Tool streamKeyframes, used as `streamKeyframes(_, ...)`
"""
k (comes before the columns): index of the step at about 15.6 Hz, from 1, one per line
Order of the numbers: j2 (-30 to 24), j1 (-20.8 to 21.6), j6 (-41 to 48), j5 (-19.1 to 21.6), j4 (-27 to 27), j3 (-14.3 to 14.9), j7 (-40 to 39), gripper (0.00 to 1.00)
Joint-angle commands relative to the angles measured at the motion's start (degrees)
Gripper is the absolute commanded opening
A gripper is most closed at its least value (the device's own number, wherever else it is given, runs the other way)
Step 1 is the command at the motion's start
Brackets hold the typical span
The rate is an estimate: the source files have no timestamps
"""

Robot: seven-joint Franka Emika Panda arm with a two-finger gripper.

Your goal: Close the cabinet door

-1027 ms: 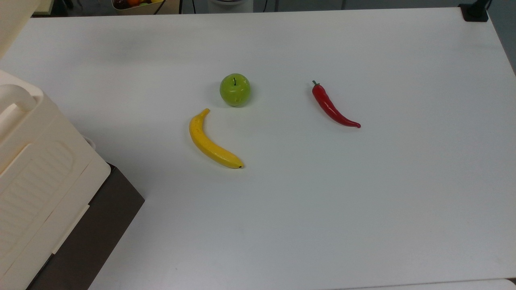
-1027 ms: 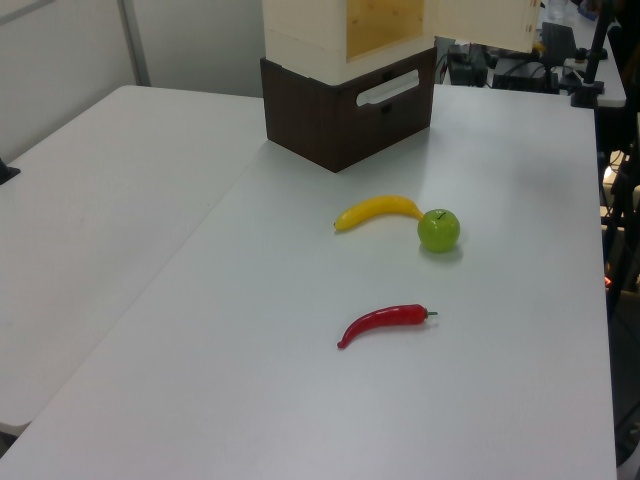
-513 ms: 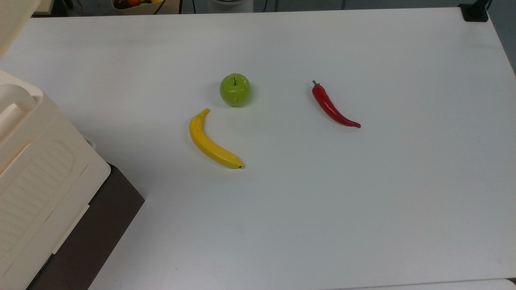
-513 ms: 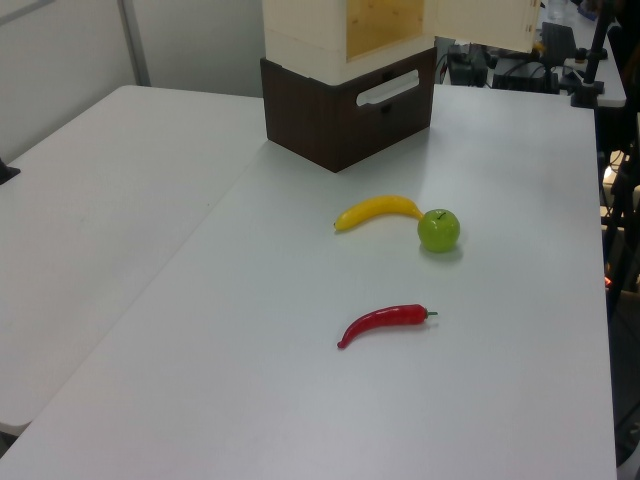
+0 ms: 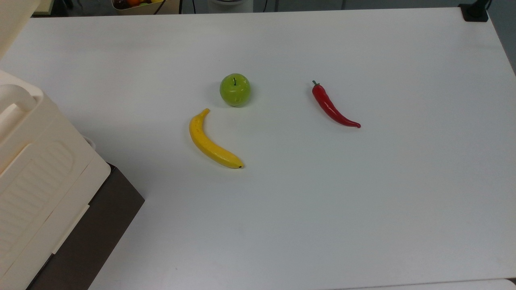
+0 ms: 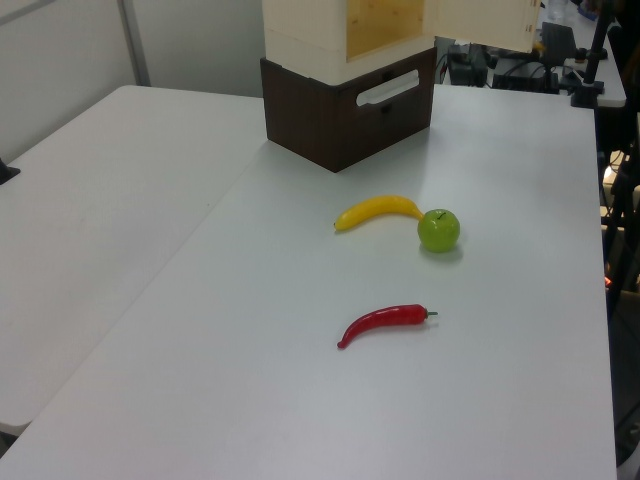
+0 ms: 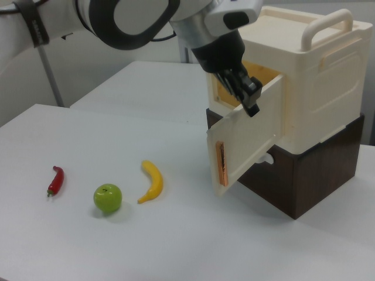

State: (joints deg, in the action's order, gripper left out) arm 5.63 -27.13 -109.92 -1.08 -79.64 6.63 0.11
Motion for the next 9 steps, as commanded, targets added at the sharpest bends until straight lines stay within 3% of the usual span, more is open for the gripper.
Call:
streamKeyframes(1,-0.1,1.72,0.5,1.78,-1.4,-0.21,-0.47,0.0)
streamKeyframes(9,1.75,6.82,-1.16,7.04,-1.04,-0.21,3.75,0.0)
